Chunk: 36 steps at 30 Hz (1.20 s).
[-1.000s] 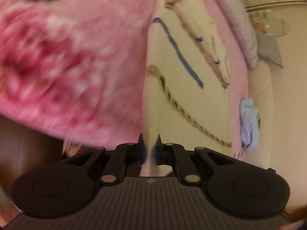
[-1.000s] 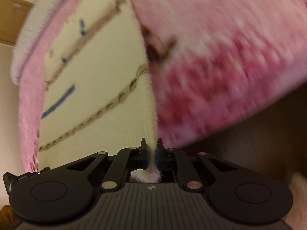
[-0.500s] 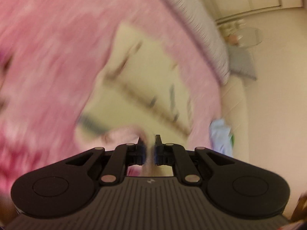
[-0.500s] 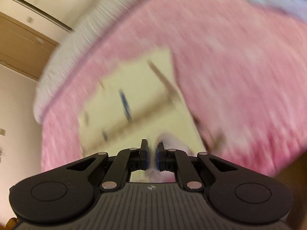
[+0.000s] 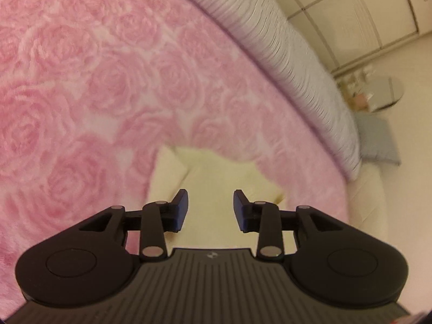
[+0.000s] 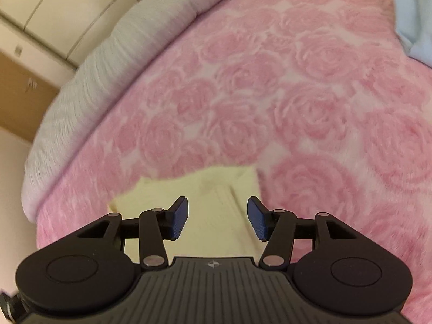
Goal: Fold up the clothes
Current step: 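Grasp the folded edge with both grippers and fold it over again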
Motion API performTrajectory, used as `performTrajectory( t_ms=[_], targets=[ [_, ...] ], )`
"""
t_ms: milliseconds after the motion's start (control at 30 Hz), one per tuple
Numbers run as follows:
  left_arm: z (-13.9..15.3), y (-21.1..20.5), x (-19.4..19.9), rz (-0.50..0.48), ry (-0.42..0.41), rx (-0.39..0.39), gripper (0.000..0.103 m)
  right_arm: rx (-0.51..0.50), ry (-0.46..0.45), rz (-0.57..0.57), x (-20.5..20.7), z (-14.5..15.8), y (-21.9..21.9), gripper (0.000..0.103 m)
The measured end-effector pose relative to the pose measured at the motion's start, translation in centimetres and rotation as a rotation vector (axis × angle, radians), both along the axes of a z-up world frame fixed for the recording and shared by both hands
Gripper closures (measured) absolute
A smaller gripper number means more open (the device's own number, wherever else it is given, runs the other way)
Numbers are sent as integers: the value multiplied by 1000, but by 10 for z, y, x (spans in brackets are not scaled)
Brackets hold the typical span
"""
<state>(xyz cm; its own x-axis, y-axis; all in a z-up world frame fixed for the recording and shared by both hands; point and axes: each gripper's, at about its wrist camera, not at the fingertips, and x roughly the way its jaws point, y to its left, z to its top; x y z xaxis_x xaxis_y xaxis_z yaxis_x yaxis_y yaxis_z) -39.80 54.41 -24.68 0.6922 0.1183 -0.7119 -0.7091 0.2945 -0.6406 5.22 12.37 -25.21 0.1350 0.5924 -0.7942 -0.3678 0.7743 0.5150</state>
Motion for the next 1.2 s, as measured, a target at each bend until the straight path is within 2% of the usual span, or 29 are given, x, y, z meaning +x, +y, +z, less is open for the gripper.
performTrajectory(
  t_ms=[167,367,400,500,533,567,600,633,700,767,933,1033,1200],
  targets=[
    [-19,-3,15,-79,68,7,67,-101,-31,182,-7,-20,21,49],
    [-38,-1,48,-190,175,64,67,-145,-76,269,-5,-36,39,50],
    [-40,-1,51,-203,181,66,67,-151,-76,273,-4,-39,40,53],
    [-45,-4,56,-241,194,66,68,-157,-40,302,-4,-48,43,70],
    [-47,-5,58,-254,199,68,69,-162,-31,313,-6,-50,44,70],
    [-47,-6,59,-266,203,71,72,-171,-35,326,-8,-51,46,70],
    [-48,-7,61,-278,209,76,80,-179,-39,338,-11,-53,48,77],
    [-47,-8,62,-289,212,88,86,-188,-61,346,-13,-52,50,90],
    [-40,-11,61,-303,210,127,93,-204,-128,374,-19,-42,54,92],
    [-31,-15,60,-315,203,171,95,-199,-218,403,-27,-21,57,92],
    [-1,-14,58,-270,141,330,97,-135,-387,362,-26,19,65,93],
    [-2,4,70,-230,133,370,97,-126,-432,339,-12,19,83,93],
    [-23,22,95,-240,167,396,97,-171,-413,340,11,-15,109,93]
  ],
)
